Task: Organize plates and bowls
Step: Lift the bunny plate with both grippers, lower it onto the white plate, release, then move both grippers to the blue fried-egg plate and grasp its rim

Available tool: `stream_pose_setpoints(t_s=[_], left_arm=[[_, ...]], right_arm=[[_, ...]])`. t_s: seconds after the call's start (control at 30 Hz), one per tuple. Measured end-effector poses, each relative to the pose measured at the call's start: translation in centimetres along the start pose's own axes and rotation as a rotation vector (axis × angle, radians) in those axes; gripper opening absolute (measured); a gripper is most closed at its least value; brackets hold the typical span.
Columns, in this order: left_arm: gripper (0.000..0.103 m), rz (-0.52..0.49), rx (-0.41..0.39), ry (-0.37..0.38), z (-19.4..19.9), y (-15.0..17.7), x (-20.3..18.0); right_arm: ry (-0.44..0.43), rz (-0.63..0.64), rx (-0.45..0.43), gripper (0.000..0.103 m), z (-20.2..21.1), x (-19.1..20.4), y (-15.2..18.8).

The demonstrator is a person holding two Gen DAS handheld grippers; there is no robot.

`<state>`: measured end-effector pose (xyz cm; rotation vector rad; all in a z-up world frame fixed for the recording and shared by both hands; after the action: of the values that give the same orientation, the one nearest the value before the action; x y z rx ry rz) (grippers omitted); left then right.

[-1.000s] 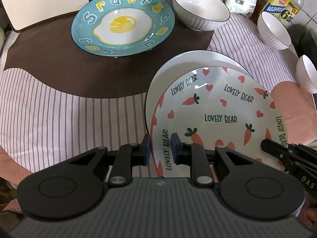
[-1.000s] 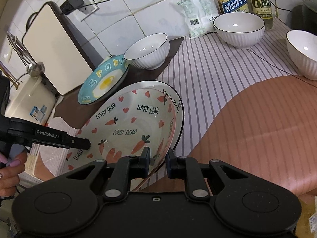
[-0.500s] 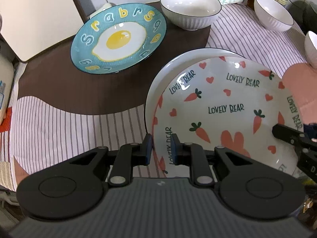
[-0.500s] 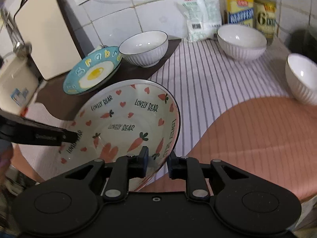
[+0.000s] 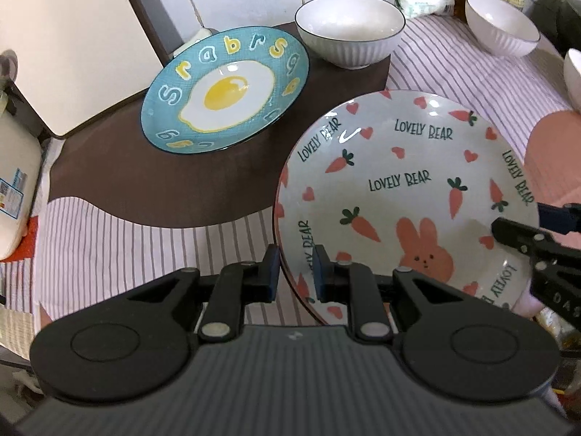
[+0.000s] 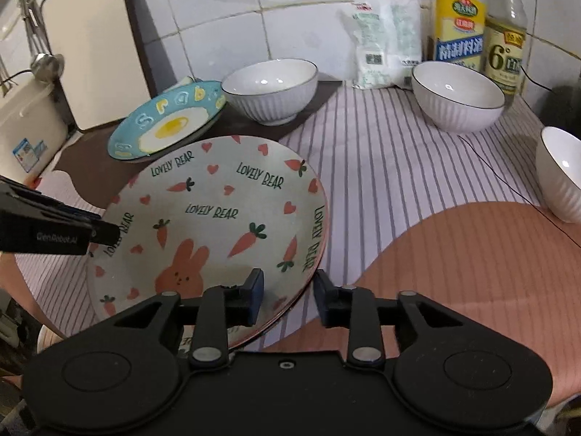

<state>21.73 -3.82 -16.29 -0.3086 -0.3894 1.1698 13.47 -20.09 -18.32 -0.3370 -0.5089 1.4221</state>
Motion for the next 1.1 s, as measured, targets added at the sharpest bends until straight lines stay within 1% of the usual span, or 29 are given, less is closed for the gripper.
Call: stream_pose_setpoints(t_s=[0.1, 0.23, 0.27, 0.37, 0.43, 0.47, 0.5, 0.67, 0.77, 0.83, 0.97, 1.1], left_arm=[[0.018, 0.036, -0.022, 0.046, 0.7, 0.1, 0.7], [0.019, 0.051, -0.074, 0.076, 2.3, 0.2, 1.6], [0.020, 0.052, -0.088, 0.081, 2.8, 0.2, 1.9], [0.020, 0.027, -0.124, 0.058, 3.8, 0.2, 2.5], [0.020, 0.030, -0.133, 0.051, 4.3, 0.2, 3.1], [0.020, 0.038, -0.140, 0.054, 4.5, 0.3, 3.5], [0.020, 0.046, -0.151, 0.056, 4.9, 0.3, 3.9], [0.022, 0.077, -0.222, 0.053, 7.7, 0.4, 5.8], [0.023, 0.094, -0.263, 0.050, 9.3, 0.2, 6.8], [0.024, 0.119, -0.297, 0.044, 10.2, 0.1, 7.5], [0.024, 0.175, -0.337, 0.058, 11.7, 0.3, 8.9], [0.026, 0.173, -0.357, 0.053, 12.6, 0.3, 9.7]], right_arm=[[-0.022, -0.004, -0.011, 0.037, 0.2, -0.3, 0.1], [-0.040, 0.004, -0.038, 0.038, 1.5, -0.6, -0.1], [-0.041, 0.015, -0.048, 0.039, 2.0, -0.5, -0.3], [-0.037, 0.060, -0.081, 0.046, 3.4, 0.0, -1.2], [-0.053, 0.086, -0.111, 0.047, 4.4, 0.5, -1.9], [-0.064, 0.092, -0.128, 0.050, 4.9, 0.7, -2.3], [-0.084, 0.095, -0.148, 0.054, 5.5, 1.0, -2.7], [-0.181, 0.098, -0.225, 0.059, 7.6, 2.3, -4.5], [-0.238, 0.092, -0.248, 0.060, 8.3, 3.2, -5.4], [-0.262, 0.090, -0.255, 0.060, 8.5, 3.6, -6.0], [-0.279, 0.073, -0.261, 0.060, 8.8, 4.4, -6.9], [-0.287, 0.059, -0.277, 0.060, 9.2, 5.4, -7.3]])
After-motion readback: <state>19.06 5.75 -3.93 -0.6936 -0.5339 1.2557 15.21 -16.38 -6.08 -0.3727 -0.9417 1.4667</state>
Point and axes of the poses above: each gripper's, at about its wrist camera, not at the fingertips, and z roughly against the way its jaws point, x to its left, y to its underside, the point moved 4 cm from there along -z, roughly the way its jaws point
